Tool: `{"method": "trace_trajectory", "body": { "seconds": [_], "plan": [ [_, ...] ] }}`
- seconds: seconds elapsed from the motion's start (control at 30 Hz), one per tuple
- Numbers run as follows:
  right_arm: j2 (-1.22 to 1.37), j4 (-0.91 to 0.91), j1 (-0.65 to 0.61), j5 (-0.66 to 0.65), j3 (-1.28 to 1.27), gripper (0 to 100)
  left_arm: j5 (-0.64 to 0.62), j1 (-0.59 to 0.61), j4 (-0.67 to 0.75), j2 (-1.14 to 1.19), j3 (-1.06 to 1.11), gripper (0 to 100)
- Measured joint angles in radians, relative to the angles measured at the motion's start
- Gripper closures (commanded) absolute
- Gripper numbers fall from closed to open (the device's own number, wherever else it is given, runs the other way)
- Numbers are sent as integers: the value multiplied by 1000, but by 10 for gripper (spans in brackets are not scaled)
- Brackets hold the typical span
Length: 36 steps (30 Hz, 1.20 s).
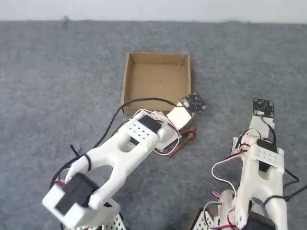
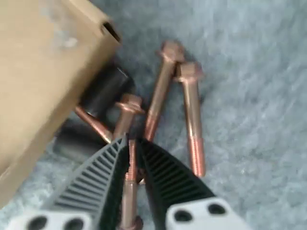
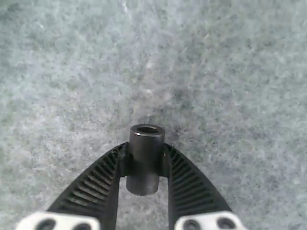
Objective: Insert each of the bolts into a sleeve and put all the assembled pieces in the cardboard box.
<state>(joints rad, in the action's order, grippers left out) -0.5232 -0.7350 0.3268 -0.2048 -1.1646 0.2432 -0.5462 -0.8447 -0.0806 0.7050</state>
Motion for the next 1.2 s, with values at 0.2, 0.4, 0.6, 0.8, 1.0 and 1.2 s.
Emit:
{"method": "trace_trajectory", "body": {
  "seconds": [0.2, 0.4, 0.6, 0.8, 1.0, 1.2],
  "plan": [
    [0, 0, 0, 0, 0, 991, 3, 0, 0, 83, -69, 855],
    [0, 0, -2, 0, 0, 991, 6, 21, 0, 181, -144, 855],
    [0, 0, -2, 0, 0, 991, 2, 68, -34, 252, -238, 855],
    [0, 0, -2, 0, 0, 991, 3, 89, -46, 267, -255, 855],
    [0, 0, -2, 0, 0, 991, 94, 89, -123, 295, -282, 856],
    [0, 0, -2, 0, 0, 991, 94, 98, -209, 381, -384, 919]
  ]
}}
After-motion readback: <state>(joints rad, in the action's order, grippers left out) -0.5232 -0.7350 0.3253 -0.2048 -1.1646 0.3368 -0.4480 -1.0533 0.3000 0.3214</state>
